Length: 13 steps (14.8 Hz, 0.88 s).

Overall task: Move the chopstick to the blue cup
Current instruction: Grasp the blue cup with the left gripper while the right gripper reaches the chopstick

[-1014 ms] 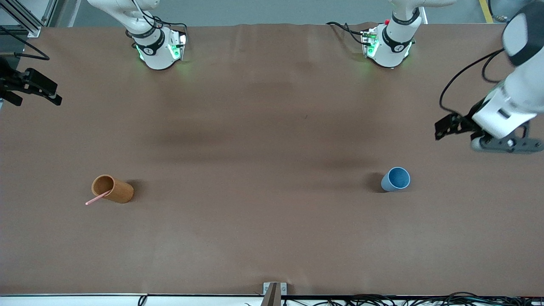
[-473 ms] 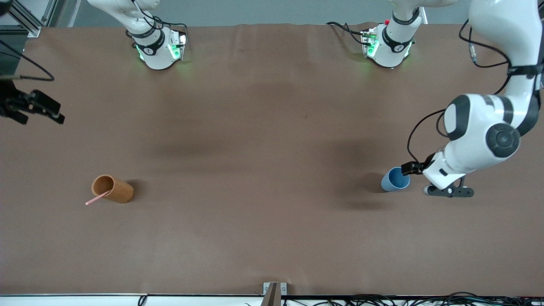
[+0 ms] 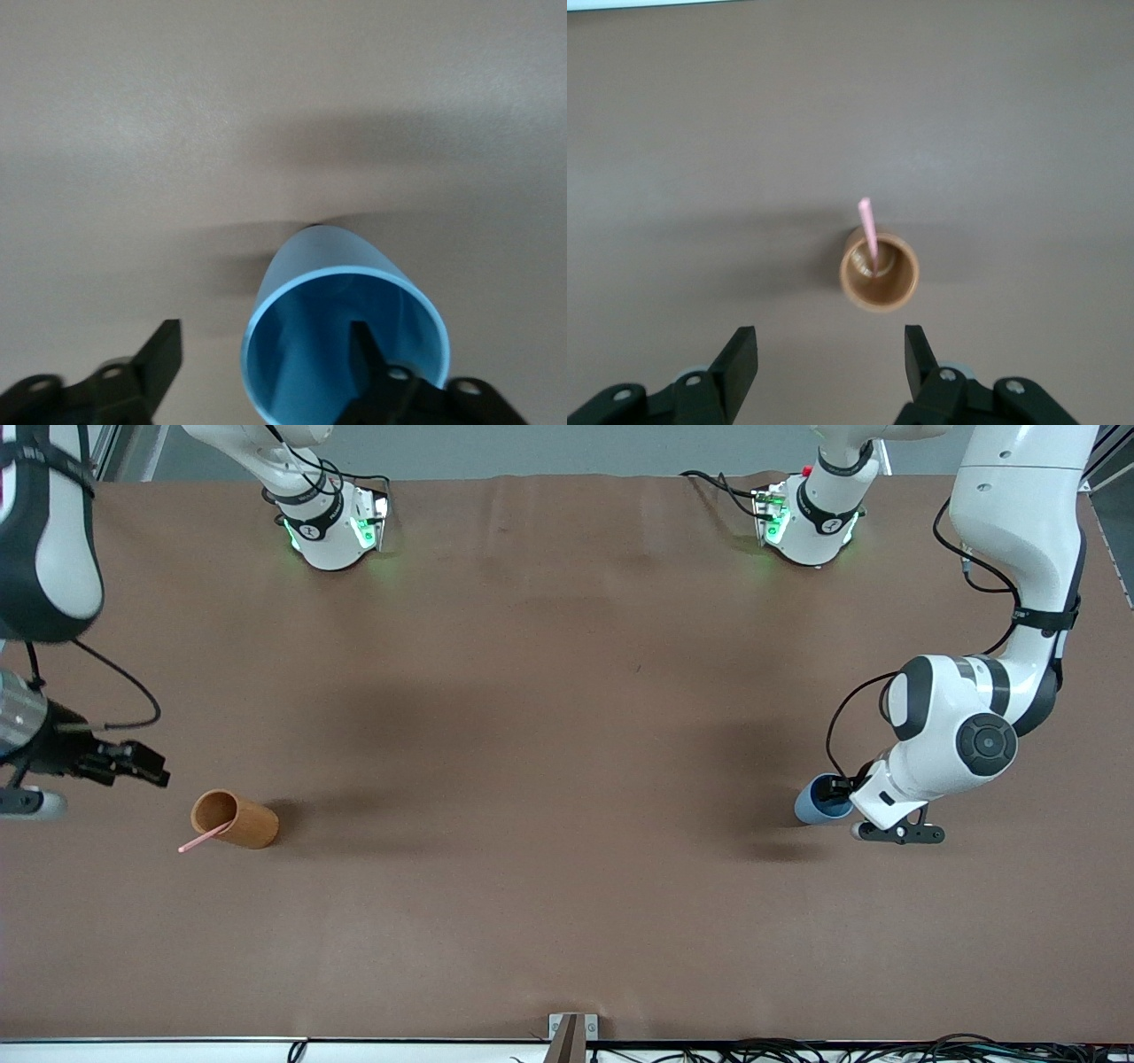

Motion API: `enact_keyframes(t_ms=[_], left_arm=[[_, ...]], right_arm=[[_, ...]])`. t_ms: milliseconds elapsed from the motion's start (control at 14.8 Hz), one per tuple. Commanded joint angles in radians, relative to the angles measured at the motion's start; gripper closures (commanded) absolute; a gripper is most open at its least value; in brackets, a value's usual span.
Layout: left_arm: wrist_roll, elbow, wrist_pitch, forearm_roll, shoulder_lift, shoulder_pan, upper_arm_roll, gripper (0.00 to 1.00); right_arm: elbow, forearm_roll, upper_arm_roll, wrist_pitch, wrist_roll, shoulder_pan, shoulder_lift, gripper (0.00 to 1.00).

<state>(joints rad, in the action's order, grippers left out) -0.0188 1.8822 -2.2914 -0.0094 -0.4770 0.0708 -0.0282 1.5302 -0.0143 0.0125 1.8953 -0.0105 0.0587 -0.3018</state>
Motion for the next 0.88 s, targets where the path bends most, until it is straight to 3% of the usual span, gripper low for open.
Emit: enact_keyframes(t_ms=[0,68,405,608,811], left_arm=[[0.016,0.014,-0.025,0.017,0.004,-0.009,-0.009,0.96],[0.022,0.014,-0.025,0.017,0.003,-0.009,-0.009,1.0],[0.019,-0.034,-0.013,0.019,0.014,-0.006,-0.01,1.0],[-0.029,-0.151,0.12,0.017,0.021,0.006,-0.015,1.0],[-0.256,-0.262,0.248,0.017,0.021,0.014,-0.116,1.0]], right_arm=[[-0.015,0.005,0.017,0.077,0.0,0.0,-0.094,0.31],[-0.016,0.007,0.017,0.093,0.0,-0.002,-0.121,0.33],[-0.019,0.017,0.017,0.195,-0.002,-0.002,-0.201,0.52],[-0.018,0.016,0.017,0.186,0.0,-0.003,-0.198,0.63],[-0.018,0.016,0.017,0.195,0.0,-0.002,-0.2,0.75]])
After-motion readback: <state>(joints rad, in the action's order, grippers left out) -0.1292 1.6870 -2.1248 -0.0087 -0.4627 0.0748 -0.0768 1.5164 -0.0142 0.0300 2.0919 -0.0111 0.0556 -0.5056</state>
